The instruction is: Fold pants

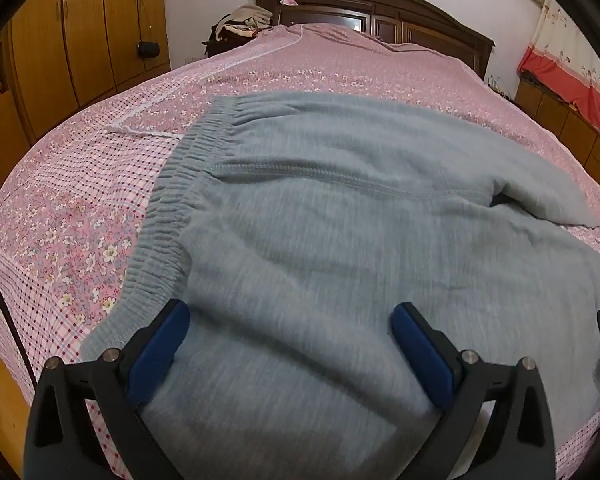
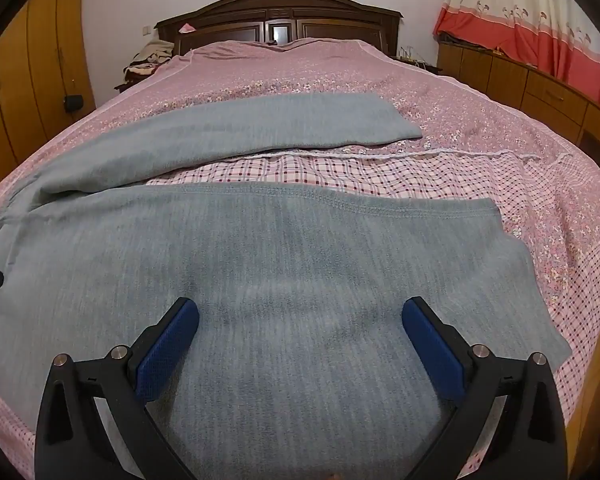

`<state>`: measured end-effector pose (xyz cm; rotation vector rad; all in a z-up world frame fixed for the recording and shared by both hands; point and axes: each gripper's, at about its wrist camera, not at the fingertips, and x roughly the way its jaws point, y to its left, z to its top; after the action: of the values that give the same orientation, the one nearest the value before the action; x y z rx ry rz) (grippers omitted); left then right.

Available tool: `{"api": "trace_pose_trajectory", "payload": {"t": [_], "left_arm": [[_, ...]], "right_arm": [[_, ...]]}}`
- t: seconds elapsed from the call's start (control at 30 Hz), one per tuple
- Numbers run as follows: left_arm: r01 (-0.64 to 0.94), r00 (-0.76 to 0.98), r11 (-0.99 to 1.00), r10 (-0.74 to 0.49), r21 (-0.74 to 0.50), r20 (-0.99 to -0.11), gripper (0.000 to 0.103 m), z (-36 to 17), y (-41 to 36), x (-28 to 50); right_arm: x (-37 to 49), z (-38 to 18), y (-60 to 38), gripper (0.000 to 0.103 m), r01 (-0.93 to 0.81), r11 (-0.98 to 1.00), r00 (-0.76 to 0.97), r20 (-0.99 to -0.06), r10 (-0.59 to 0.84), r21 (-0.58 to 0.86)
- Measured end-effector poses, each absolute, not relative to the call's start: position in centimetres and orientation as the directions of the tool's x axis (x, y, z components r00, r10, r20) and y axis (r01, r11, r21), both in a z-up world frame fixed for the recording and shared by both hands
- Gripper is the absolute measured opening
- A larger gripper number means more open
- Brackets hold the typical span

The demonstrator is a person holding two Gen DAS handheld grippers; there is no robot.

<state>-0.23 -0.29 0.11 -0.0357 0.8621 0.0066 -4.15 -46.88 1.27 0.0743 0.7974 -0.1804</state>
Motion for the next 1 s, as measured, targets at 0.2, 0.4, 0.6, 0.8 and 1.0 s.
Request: {"api": "trace_pose_trajectory", "payload": {"t": [0.2, 0.4, 0.6, 0.8, 1.0], "left_arm": [[-0.020, 0.652, 0.999, -0.008, -0.028, -0.758, 0.103, 0.05, -0.29, -0.30], [-0.020, 0.653, 0.999, -0.008, -0.028, -0.757, 0.103, 0.02, -0.27, -0.33], [-0.019, 0.653, 0.999, -0.008, -0.028, -0.757, 0.103, 0.01, -0.27, -0.35], [-0.019, 0.654, 0.999, -0.008, -0.027, -0.757, 0.103, -0.01, -0.26, -0.36], [-0.019, 0.654, 0.999, -0.008, -0.027, -0.757, 0.103, -0.02, -0.27, -0.36]], "right_arm": [[-4.13, 1.29, -46.83, 0.103, 0.188, 0.982, 0.683, -0.717, -0.135, -0.006], [-4.05, 1.15, -46.74, 0.103, 0.189, 0.982, 0.681, -0.719, -0.138, -0.009], [-4.04, 1.12, -46.75, 0.103, 0.189, 0.982, 0.681, -0.720, -0.138, -0.010], [-4.01, 1.10, -46.74, 0.103, 0.189, 0.982, 0.680, -0.720, -0.139, -0.011], [-4.00, 1.08, -46.72, 0.103, 0.189, 0.982, 0.680, -0.720, -0.139, -0.012]]}}
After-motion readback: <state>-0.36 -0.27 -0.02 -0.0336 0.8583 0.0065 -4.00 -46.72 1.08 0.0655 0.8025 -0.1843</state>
